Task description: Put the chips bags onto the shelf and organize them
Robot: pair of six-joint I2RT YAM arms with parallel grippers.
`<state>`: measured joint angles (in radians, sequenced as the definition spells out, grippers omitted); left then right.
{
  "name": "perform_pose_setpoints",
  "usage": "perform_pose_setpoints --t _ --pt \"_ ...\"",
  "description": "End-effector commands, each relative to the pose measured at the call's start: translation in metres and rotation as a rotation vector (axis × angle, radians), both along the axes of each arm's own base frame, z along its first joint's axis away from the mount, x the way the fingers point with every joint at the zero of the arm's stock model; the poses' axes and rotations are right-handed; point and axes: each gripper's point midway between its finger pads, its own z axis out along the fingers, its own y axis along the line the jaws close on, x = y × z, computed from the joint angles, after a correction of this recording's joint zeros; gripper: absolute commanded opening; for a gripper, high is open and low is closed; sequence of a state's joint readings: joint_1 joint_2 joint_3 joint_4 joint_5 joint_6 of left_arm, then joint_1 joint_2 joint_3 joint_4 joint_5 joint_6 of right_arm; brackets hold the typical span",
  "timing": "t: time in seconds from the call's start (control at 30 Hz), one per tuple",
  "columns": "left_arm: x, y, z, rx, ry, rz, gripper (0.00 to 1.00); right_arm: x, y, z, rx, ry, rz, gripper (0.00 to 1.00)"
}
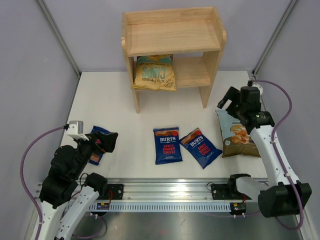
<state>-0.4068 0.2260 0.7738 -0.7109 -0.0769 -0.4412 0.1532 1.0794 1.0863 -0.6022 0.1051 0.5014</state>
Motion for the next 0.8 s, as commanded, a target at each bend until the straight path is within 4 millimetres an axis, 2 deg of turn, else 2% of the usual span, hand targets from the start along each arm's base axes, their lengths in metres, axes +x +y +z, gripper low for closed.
perform_pose_setpoints --t 0.0,0.03,0.07,0.13,0.17,0.27,0.3,0.33,0.4,0.47,0.5,0.53,0.57,0.6,0.77 --pt "0.001 -0.007 0.011 0.004 -0.034 -0.040 0.99 0.006 -0.057 -0.030 -0.021 0.087 -0.217 0.99" --pt "0.001 -0.008 0.011 0.002 -0.037 -0.047 0.99 0.013 -0.069 -0.031 -0.011 0.068 -0.255 0.99" --pt "0.000 -0.010 0.011 0.002 -0.038 -0.058 0.99 0.017 -0.089 -0.032 -0.005 0.057 -0.308 0.99" --pt "-0.002 -0.011 0.013 0.000 -0.049 -0.074 0.99 0.031 -0.110 -0.041 0.041 0.052 -0.387 1.00" --pt "-0.005 -0.012 0.015 -0.004 -0.059 -0.083 0.99 0.039 -0.132 -0.049 0.070 0.067 -0.435 0.99" --pt "-0.008 -0.013 0.017 -0.006 -0.077 -0.099 0.99 0.052 -0.160 -0.062 0.044 0.083 -0.496 0.99" --pt "-0.009 -0.014 0.017 -0.007 -0.078 -0.103 0.99 0.054 -0.177 -0.079 0.008 0.129 -0.550 1.00" --pt "-0.010 -0.014 0.019 -0.008 -0.088 -0.105 0.99 0.059 -0.186 -0.080 -0.010 0.129 -0.575 0.99" --pt "-0.010 -0.014 0.019 -0.001 -0.091 -0.108 0.99 0.072 -0.194 -0.100 0.021 0.157 -0.552 1.00" --pt "-0.013 -0.020 0.019 -0.001 -0.091 -0.148 0.99 0.081 -0.189 -0.117 0.047 0.200 -0.468 1.00" --pt "-0.013 -0.021 0.019 0.003 -0.095 -0.156 0.99 0.083 -0.190 -0.135 0.062 0.242 -0.451 0.99" --pt "-0.013 -0.022 0.020 0.002 -0.098 -0.164 0.99 0.085 -0.189 -0.143 0.078 0.249 -0.429 0.99" --pt "-0.014 -0.025 0.020 0.001 -0.101 -0.179 0.99 0.090 -0.175 -0.149 0.146 0.240 -0.353 1.00" --pt "-0.014 -0.026 0.020 0.003 -0.101 -0.187 0.99 0.091 -0.172 -0.160 0.165 0.224 -0.326 1.00" --pt "-0.013 -0.035 0.017 0.011 -0.086 -0.231 0.99 0.084 -0.160 -0.179 0.233 0.229 -0.283 0.99"
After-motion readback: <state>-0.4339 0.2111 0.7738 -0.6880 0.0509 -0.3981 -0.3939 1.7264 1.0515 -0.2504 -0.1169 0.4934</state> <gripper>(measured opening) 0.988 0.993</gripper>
